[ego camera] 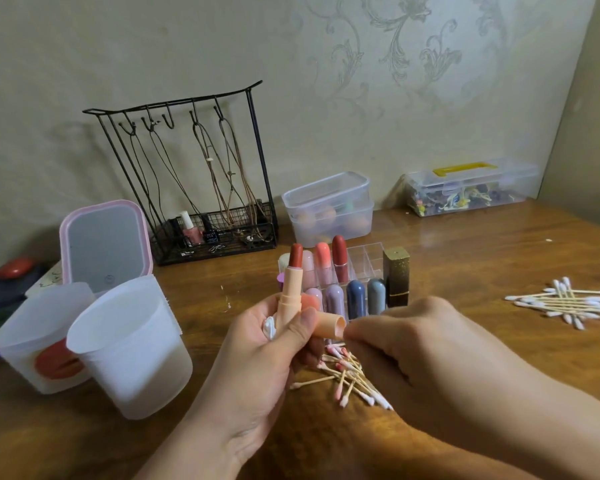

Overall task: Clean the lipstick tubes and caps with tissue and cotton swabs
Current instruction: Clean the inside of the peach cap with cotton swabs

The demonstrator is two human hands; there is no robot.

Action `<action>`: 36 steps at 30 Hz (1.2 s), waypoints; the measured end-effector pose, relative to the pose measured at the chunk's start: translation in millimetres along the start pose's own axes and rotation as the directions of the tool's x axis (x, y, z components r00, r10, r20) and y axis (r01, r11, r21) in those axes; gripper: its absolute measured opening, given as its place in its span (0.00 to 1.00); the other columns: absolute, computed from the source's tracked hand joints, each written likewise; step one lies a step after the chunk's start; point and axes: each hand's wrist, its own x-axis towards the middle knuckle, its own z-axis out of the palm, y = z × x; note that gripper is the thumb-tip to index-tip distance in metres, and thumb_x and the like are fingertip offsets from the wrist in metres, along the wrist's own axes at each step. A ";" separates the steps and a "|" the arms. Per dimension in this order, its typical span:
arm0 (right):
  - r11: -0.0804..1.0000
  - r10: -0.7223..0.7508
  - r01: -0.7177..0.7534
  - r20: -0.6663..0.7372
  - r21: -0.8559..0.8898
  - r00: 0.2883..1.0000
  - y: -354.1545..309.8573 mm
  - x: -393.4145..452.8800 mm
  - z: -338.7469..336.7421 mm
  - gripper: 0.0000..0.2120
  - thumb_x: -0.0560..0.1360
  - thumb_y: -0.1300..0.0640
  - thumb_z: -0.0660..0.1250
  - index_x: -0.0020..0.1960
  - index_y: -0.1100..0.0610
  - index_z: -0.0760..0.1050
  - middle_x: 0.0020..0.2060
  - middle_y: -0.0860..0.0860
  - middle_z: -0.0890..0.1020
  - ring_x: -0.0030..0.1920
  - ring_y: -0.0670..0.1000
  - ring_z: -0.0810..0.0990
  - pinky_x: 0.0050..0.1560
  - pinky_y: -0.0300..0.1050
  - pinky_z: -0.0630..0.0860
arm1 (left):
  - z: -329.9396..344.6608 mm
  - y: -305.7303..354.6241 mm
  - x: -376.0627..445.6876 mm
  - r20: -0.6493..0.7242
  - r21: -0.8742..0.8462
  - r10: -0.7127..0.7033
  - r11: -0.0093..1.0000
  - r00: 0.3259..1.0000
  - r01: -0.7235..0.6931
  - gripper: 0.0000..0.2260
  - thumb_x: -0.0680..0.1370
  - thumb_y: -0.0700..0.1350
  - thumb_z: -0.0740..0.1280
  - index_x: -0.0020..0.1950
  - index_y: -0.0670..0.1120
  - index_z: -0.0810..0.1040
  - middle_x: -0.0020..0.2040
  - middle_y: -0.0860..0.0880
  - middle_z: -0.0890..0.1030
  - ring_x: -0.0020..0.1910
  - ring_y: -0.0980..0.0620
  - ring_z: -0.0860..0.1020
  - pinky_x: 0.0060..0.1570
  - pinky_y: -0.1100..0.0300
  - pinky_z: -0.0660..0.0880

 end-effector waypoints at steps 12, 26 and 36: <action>0.988 0.098 -0.097 0.000 0.118 0.995 9.7 2.6 -0.2 0.14 0.78 0.51 0.62 0.36 0.53 0.75 0.25 0.47 0.73 0.26 0.50 0.72 0.26 0.49 0.72 | -6.7 1.4 1.4 0.015 0.181 0.090 0.979 0.996 -0.091 0.10 0.67 0.47 0.72 0.47 0.48 0.84 0.38 0.46 0.83 0.35 0.53 0.77 0.37 0.59 0.74; 0.959 0.173 -0.167 -0.007 0.227 0.985 4.5 3.4 4.7 0.06 0.78 0.54 0.67 0.43 0.50 0.81 0.27 0.41 0.75 0.29 0.45 0.76 0.25 0.33 0.68 | -10.9 -0.4 5.2 -0.007 0.303 0.115 0.947 0.993 -0.108 0.17 0.65 0.50 0.71 0.52 0.50 0.80 0.37 0.48 0.82 0.34 0.53 0.79 0.39 0.56 0.74; 0.964 0.131 -0.152 0.107 0.216 0.986 6.0 4.2 6.9 0.09 0.79 0.52 0.65 0.43 0.51 0.81 0.26 0.45 0.75 0.29 0.50 0.75 0.25 0.41 0.69 | -12.6 -5.2 8.3 -0.012 0.343 0.129 0.932 0.992 -0.118 0.23 0.62 0.56 0.73 0.54 0.51 0.80 0.38 0.49 0.83 0.37 0.52 0.79 0.43 0.53 0.74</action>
